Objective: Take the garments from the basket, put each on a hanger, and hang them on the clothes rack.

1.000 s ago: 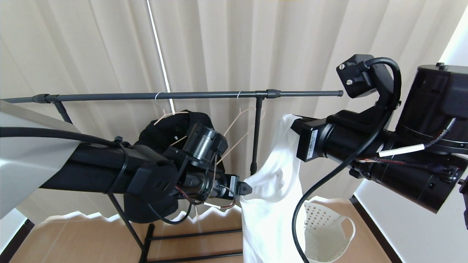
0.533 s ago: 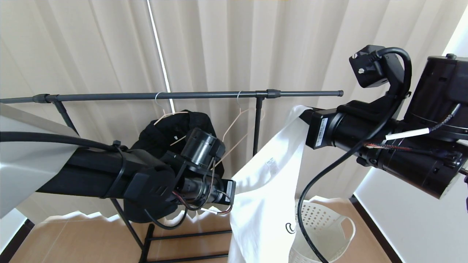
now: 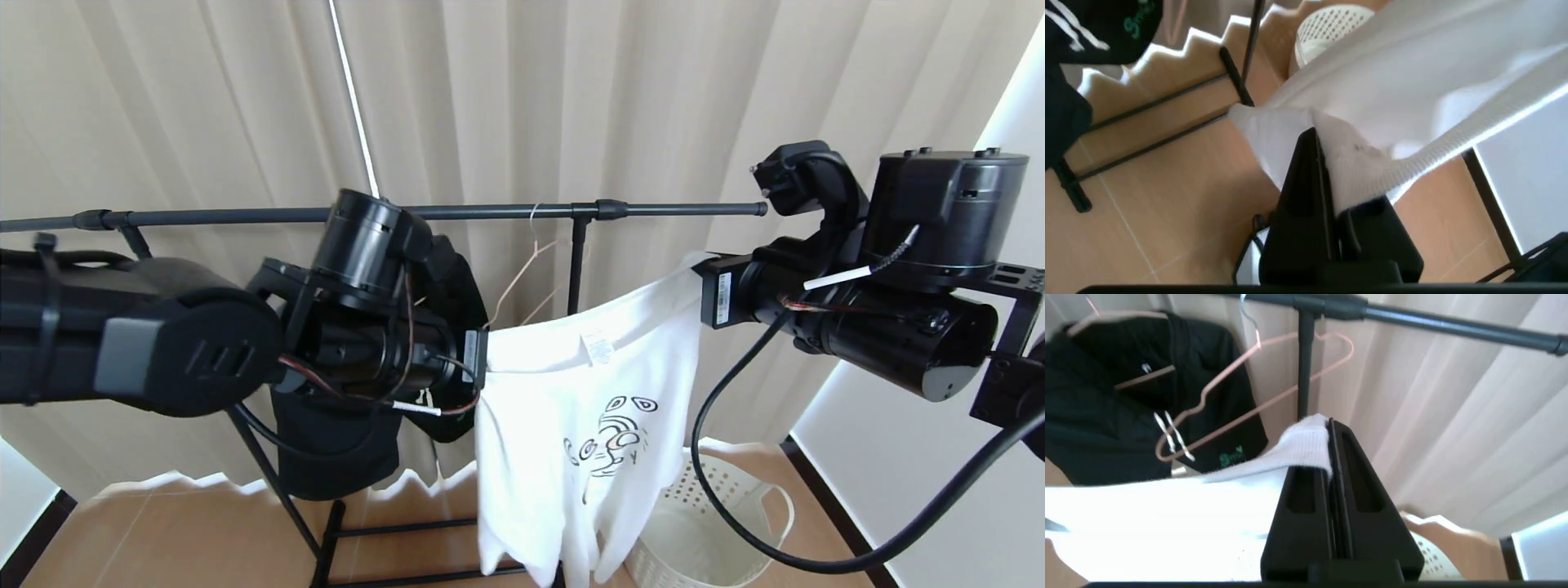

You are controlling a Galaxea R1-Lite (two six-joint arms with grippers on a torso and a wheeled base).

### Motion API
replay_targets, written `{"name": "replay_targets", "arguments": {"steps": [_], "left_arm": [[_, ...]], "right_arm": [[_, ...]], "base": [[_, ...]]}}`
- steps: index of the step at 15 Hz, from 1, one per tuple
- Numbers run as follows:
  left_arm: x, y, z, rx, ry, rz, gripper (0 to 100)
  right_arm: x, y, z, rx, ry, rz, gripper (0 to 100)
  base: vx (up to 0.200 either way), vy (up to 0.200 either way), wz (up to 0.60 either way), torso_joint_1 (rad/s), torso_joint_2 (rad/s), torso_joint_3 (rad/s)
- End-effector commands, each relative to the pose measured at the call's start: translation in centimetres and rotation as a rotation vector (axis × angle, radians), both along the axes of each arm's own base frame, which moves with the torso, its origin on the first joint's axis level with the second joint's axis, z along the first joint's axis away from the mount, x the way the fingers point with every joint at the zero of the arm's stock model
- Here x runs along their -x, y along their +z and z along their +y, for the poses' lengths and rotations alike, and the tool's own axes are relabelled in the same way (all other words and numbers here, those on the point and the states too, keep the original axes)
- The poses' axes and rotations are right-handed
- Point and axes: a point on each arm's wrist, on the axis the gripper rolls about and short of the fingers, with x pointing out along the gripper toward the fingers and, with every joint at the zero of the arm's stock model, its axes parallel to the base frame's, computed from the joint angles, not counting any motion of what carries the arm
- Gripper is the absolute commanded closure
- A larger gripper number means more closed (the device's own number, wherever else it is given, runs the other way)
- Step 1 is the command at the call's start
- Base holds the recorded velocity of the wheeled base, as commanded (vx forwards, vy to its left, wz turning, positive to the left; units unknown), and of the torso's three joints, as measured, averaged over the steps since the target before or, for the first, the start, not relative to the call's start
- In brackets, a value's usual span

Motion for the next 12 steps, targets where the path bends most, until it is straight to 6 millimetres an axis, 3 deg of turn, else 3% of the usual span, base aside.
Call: {"name": "replay_targets", "arguments": {"steps": [1, 2, 3, 12], "left_arm": [[0.7, 3.1, 0.9, 0.050, 0.010, -0.078, 100], [1.1, 4.4, 1.2, 0.058, 0.008, -0.108, 100], [1.1, 4.4, 1.2, 0.049, 0.013, -0.115, 100], [0.9, 3.7, 1.3, 0.022, 0.047, -0.107, 100]], "right_arm": [[-0.6, -0.8, 0.3, 0.018, -0.004, 0.029, 100], [-0.5, -1.5, 0.3, 0.054, -0.001, 0.084, 100], [-0.4, -1.6, 0.4, 0.060, 0.002, 0.095, 100], [-0.4, -1.4, 0.4, 0.053, 0.004, 0.085, 100]], "base": [[0.000, 0.000, 0.00, 0.000, 0.00, 0.000], [0.000, 0.000, 0.00, 0.000, 0.00, 0.000], [0.000, 0.000, 0.00, 0.000, 0.00, 0.000], [0.000, 0.000, 0.00, 0.000, 0.00, 0.000]]}}
